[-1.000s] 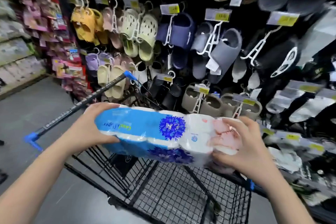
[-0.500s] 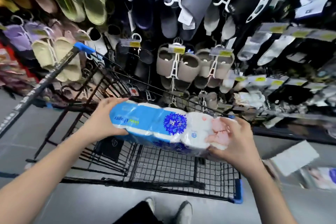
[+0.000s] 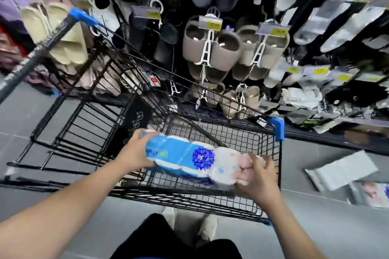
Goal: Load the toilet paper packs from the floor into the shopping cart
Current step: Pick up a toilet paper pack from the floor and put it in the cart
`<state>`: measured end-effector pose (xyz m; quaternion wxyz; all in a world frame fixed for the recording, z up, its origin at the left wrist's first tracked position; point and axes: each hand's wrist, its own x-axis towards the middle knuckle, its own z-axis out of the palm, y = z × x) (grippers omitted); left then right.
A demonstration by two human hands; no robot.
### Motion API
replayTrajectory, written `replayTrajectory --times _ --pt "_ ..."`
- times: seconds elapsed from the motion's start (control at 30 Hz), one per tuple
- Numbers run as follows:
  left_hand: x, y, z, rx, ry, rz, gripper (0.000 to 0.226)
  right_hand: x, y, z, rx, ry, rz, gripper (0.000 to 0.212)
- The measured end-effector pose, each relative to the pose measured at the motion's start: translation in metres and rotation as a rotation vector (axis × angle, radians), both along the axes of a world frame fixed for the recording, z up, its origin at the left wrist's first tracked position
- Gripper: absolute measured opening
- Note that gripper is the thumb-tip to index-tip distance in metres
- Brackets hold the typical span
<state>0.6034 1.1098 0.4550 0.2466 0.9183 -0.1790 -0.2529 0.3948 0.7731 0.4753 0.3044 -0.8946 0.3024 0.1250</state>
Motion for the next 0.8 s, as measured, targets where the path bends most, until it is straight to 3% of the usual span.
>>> replayTrajectory --times 0.2,0.47,0.8 --pt "-0.009 -0.001 -0.045 0.153 0.063 0.024 0.123 0.000 -0.003 -0.037 0.034 0.130 0.030 0.135" --pt "-0.020 -0.008 -0.082 0.209 0.112 0.062 0.116 0.000 0.003 -0.087 -0.038 0.319 0.095 0.127" --pt "-0.026 -0.022 -0.107 0.318 0.150 0.071 0.118 -0.004 0.008 -0.120 -0.128 0.391 0.121 0.123"
